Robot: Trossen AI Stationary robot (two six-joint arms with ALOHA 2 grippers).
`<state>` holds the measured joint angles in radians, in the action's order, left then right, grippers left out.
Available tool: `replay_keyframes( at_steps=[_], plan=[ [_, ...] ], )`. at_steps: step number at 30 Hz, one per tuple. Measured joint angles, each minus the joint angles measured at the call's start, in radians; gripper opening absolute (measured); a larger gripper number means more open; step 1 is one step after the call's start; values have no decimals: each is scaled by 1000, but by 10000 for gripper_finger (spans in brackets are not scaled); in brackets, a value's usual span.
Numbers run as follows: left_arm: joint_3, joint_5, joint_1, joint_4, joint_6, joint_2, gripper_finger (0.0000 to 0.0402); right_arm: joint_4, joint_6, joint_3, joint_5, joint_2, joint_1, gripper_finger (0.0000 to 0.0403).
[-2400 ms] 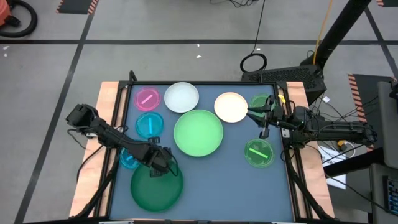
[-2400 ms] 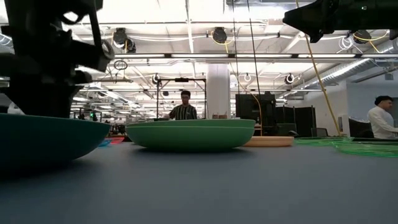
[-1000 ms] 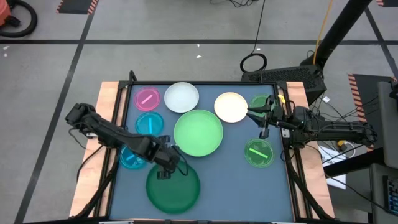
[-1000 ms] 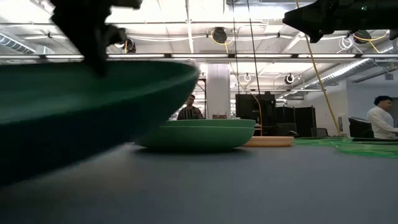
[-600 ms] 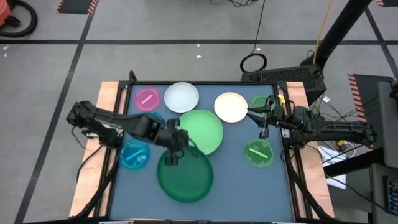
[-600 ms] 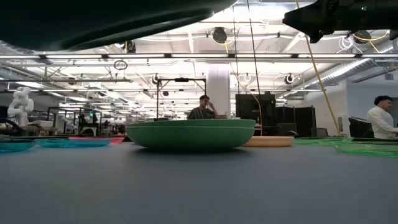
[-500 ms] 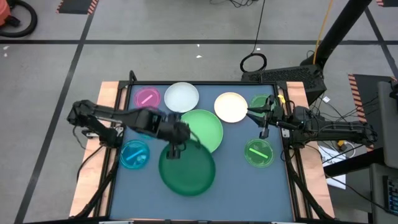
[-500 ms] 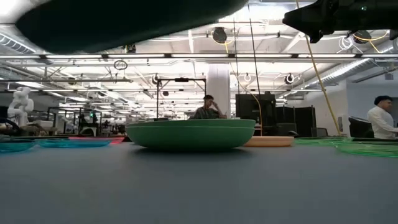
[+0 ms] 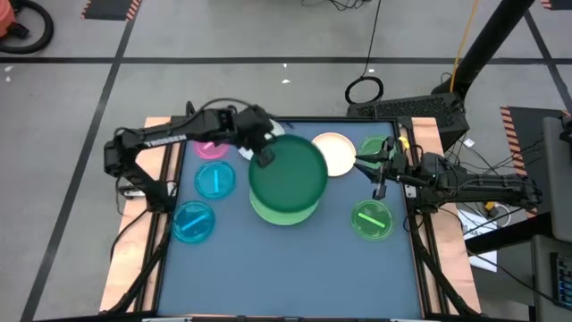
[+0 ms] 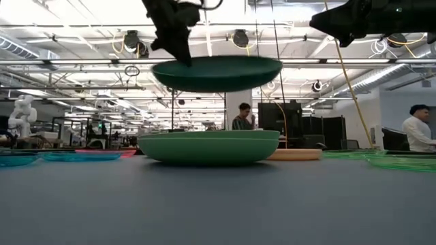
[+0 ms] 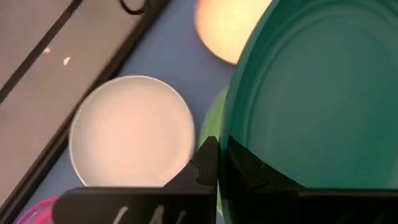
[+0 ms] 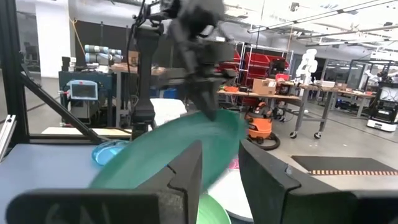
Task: Stack plastic plates
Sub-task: Stack the green plate on top of the light green plate
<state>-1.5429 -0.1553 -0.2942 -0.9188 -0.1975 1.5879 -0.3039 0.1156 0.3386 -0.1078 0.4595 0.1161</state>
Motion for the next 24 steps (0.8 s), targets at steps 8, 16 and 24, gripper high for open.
replay_keyframes(
  at_steps=[8, 16, 24],
  plan=[
    [0, 57, -67, -7, 3, 92, 10, 14, 2, 0, -4, 0, 0, 98],
    [1, 62, -56, -7, 33, 201, 10, 50, 5, 0, -81, 0, 0, 98],
    [1, 62, -54, -7, 61, 245, 35, 48, 6, 0, -79, -1, 0, 98]
  ],
)
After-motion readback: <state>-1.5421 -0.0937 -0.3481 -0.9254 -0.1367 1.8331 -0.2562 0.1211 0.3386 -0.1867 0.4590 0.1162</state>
